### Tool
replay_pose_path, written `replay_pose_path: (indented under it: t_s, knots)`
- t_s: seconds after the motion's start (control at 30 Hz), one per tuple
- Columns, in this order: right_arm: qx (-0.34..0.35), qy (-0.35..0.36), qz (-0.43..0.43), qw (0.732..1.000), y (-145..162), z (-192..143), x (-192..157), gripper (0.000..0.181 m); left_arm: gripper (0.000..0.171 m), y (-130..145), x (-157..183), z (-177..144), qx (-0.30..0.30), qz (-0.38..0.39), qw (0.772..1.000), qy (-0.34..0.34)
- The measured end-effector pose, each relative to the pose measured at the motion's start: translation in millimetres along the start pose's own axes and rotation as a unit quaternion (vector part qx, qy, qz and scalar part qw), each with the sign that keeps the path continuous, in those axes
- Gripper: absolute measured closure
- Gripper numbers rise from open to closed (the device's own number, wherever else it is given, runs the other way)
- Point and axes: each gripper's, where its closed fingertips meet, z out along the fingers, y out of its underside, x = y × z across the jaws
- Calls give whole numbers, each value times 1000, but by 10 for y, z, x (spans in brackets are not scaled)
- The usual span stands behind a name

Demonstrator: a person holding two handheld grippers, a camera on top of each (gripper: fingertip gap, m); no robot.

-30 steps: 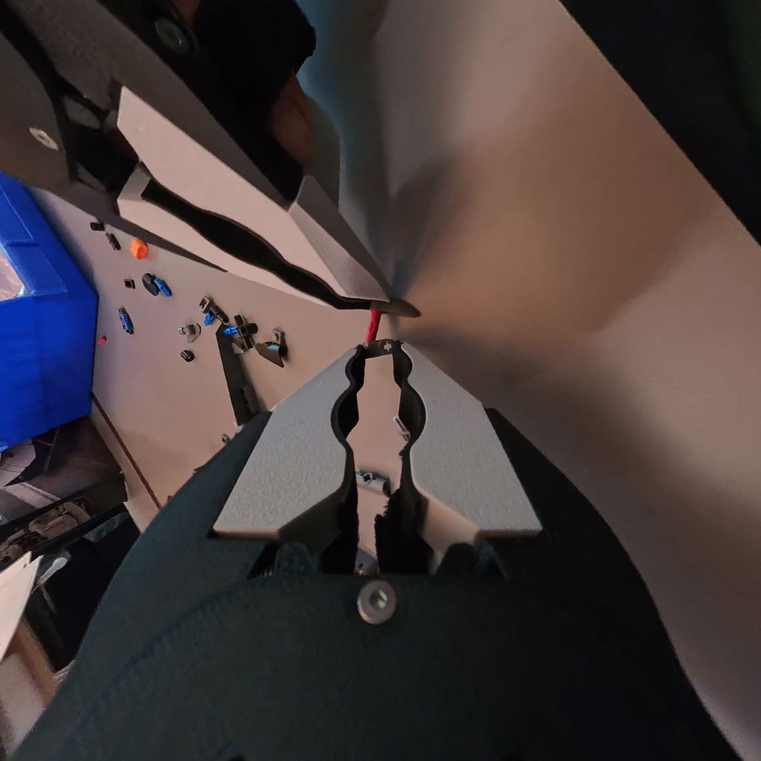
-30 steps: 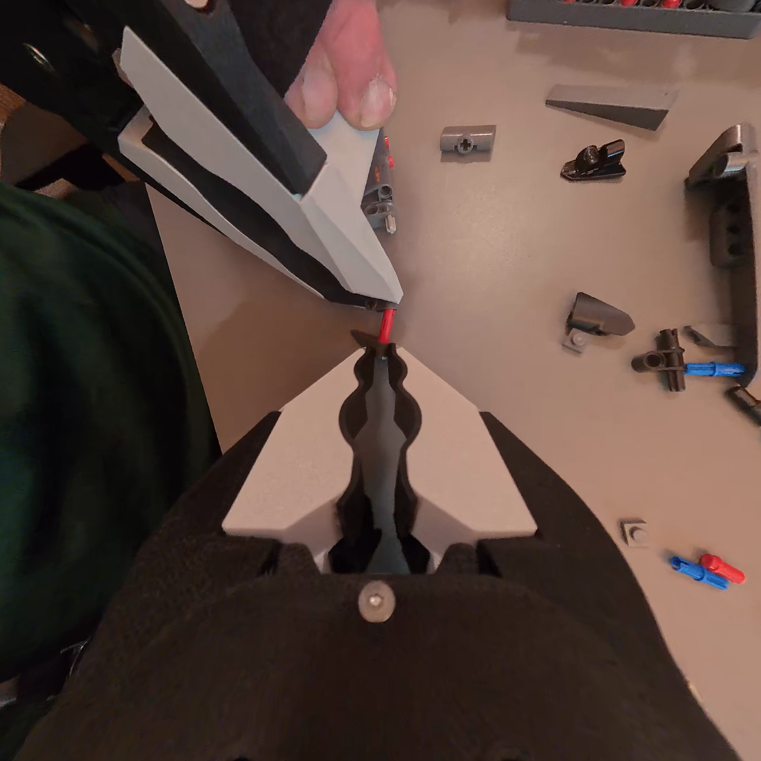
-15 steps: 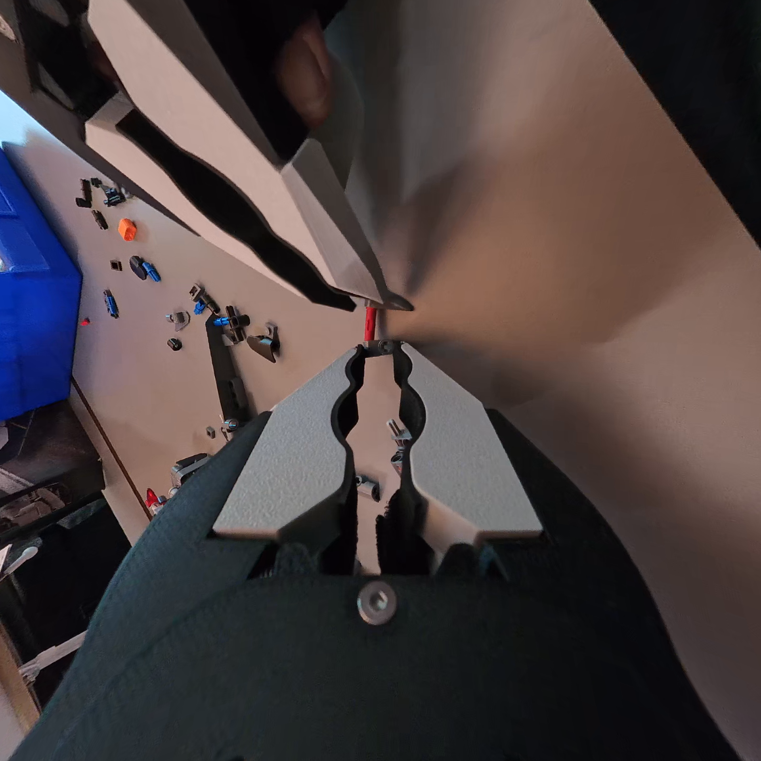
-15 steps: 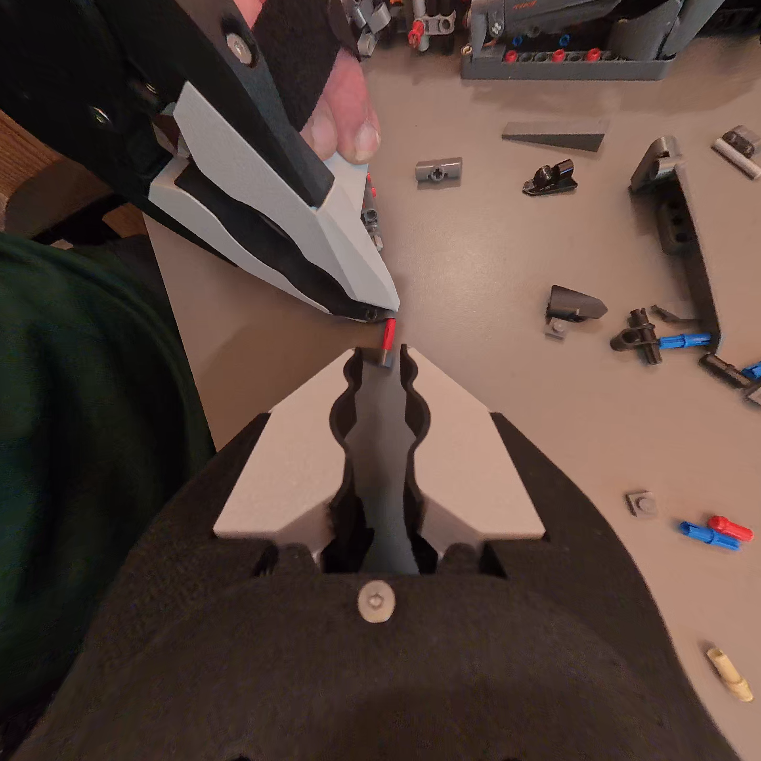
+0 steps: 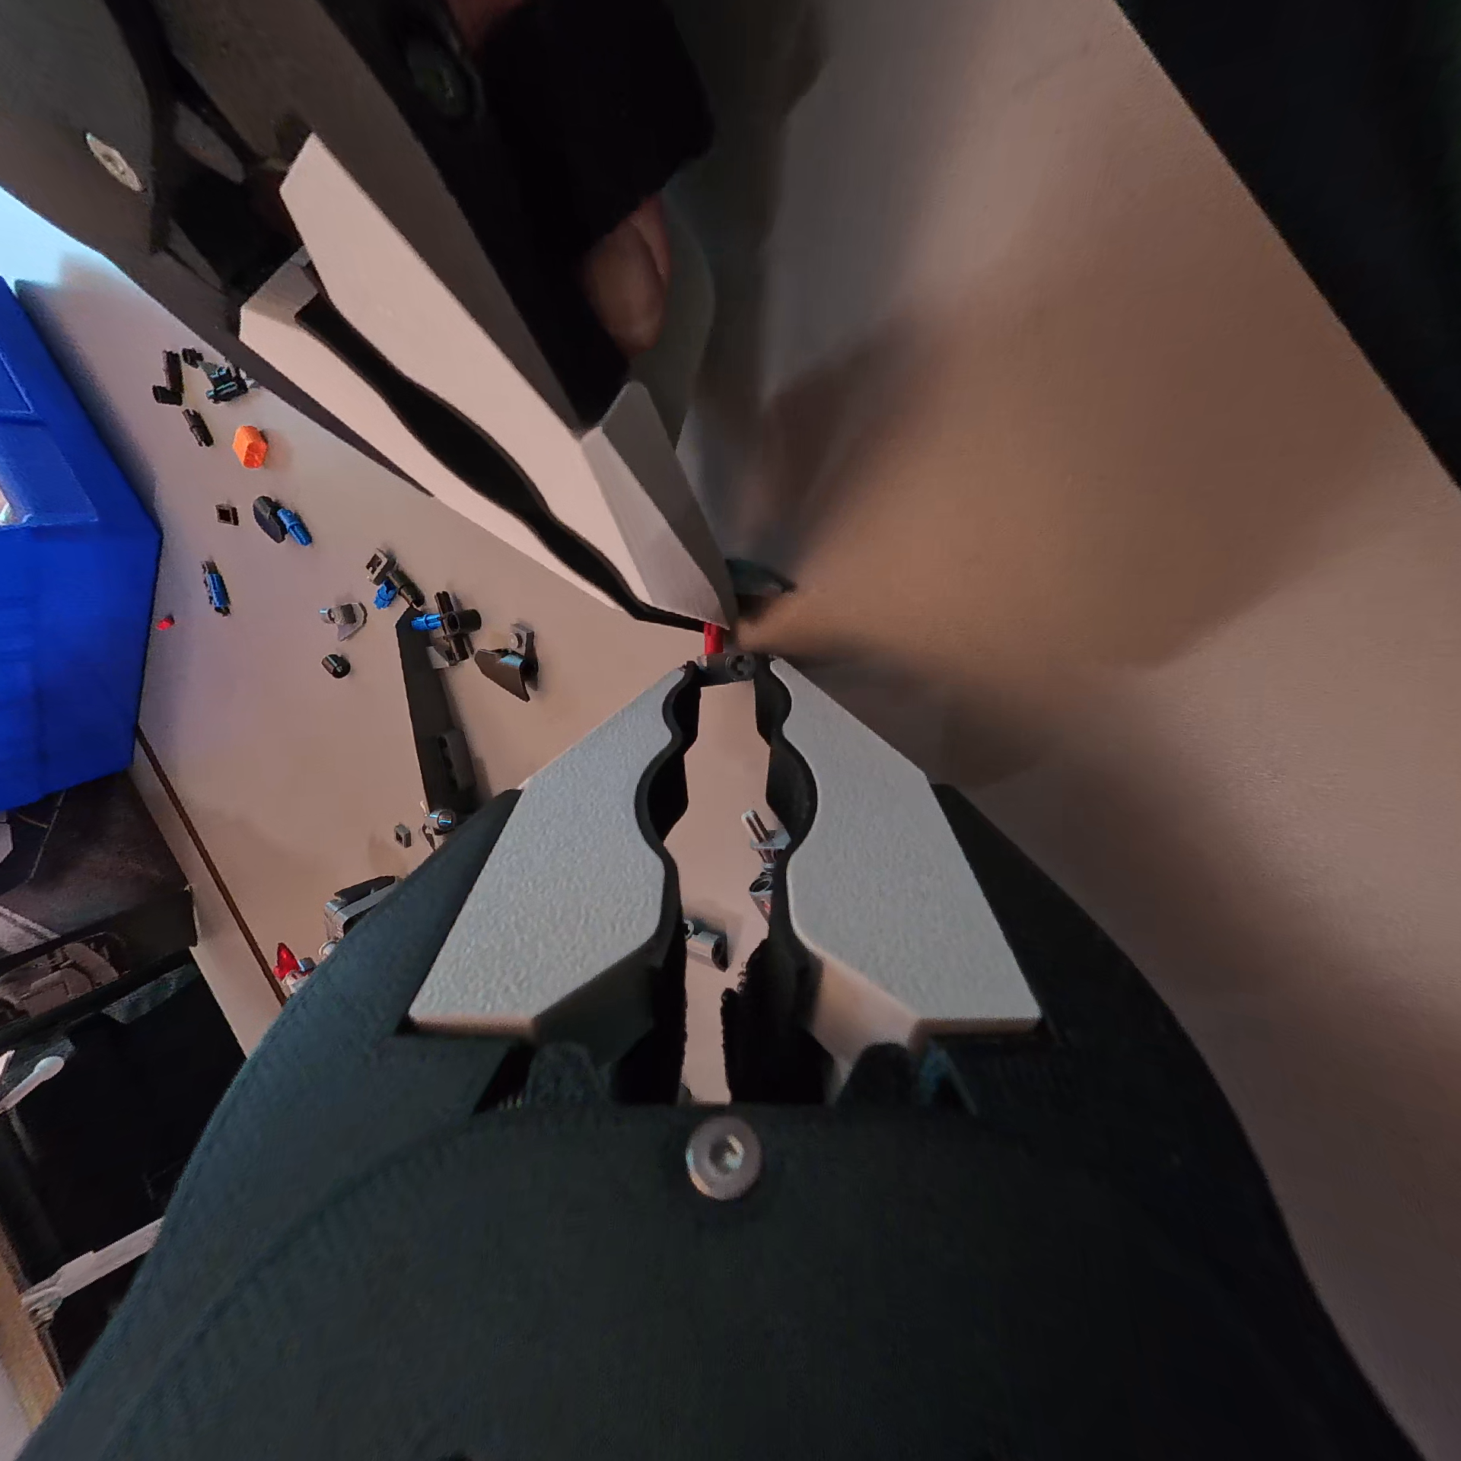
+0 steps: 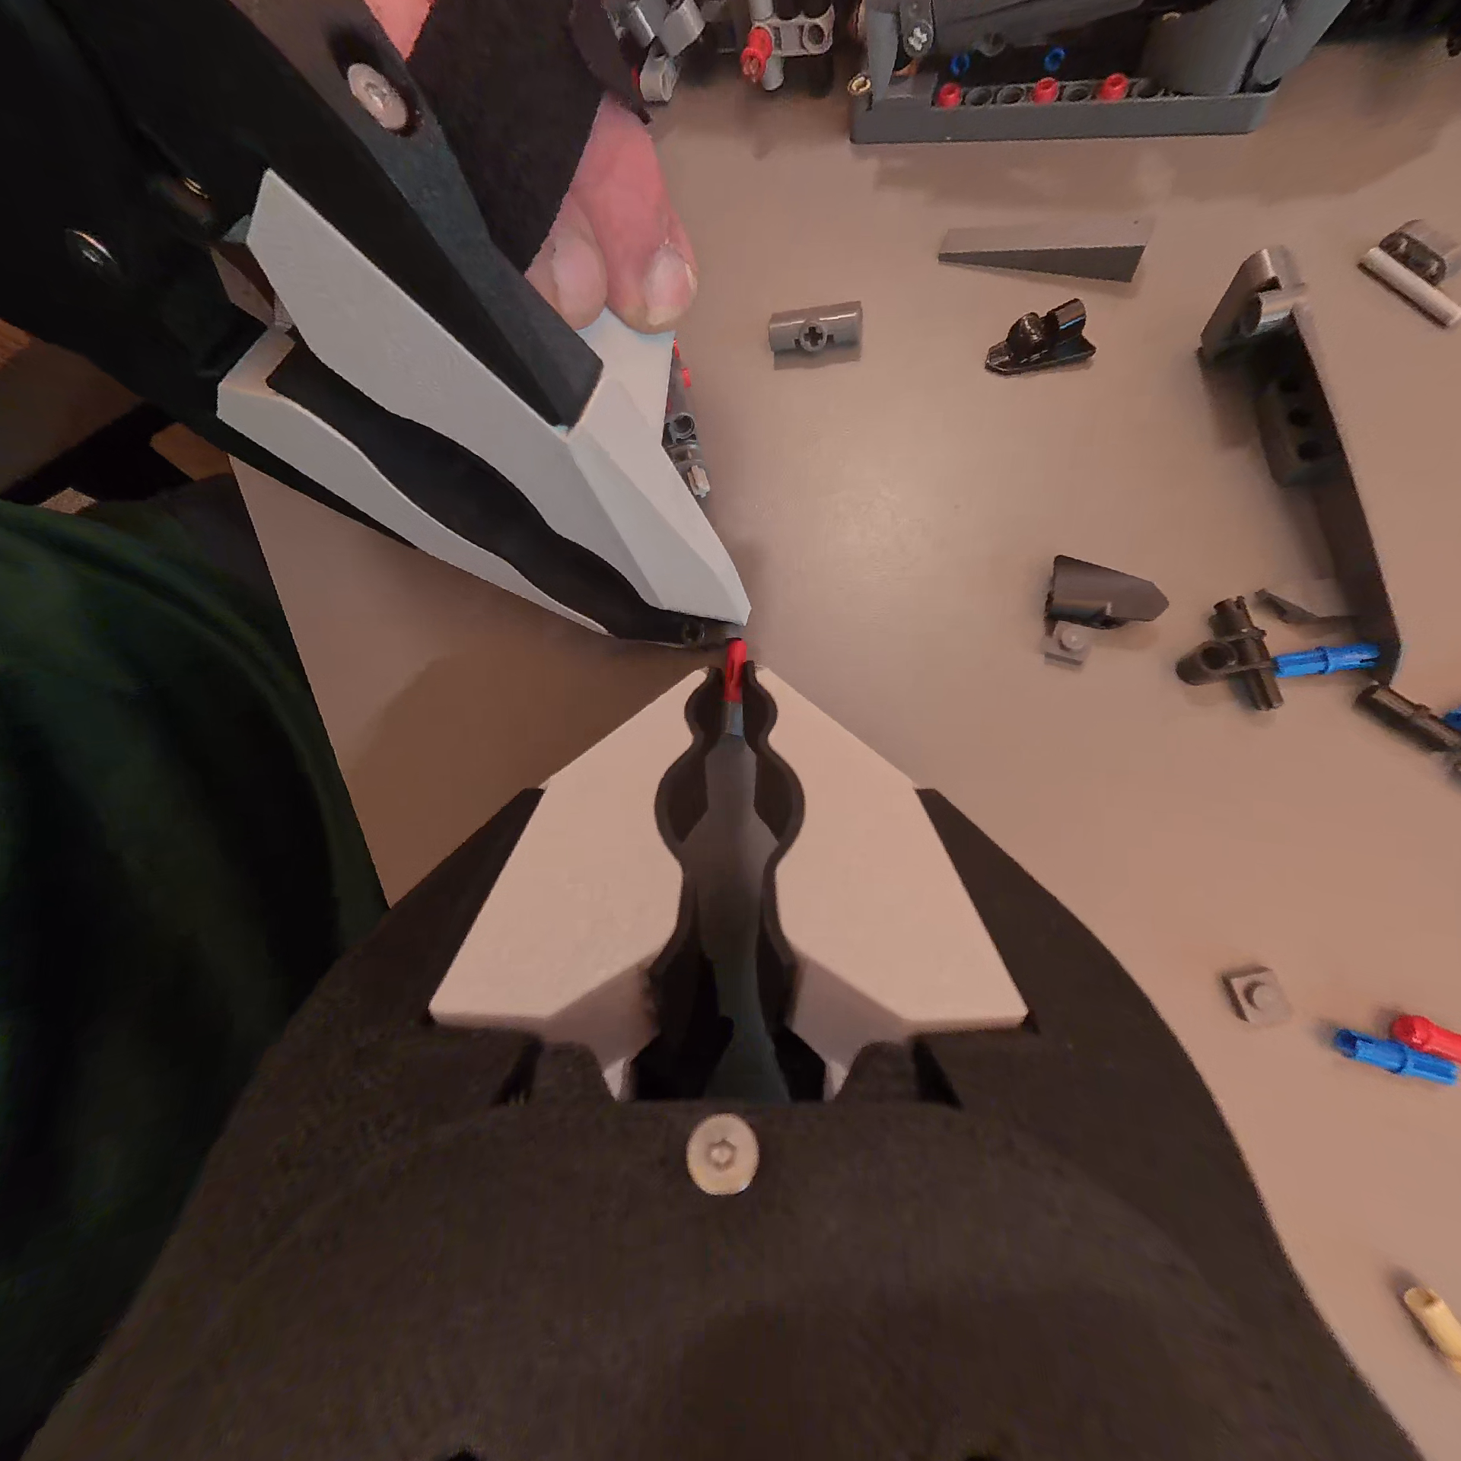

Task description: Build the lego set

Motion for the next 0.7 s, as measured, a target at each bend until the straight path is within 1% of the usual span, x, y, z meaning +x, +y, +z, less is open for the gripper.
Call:
replay_pose_path:
  t_s: [0.37, 0.7]
  knots:
    - [8, -2, -16, 1000, -1, 5, -2, 180, 160, 2, 14, -2, 3, -23, 999, 32]
    - [11, 4, -21, 1000, -3, 7, -3, 180, 160, -1, 42, -4, 8, -88, 992, 89]
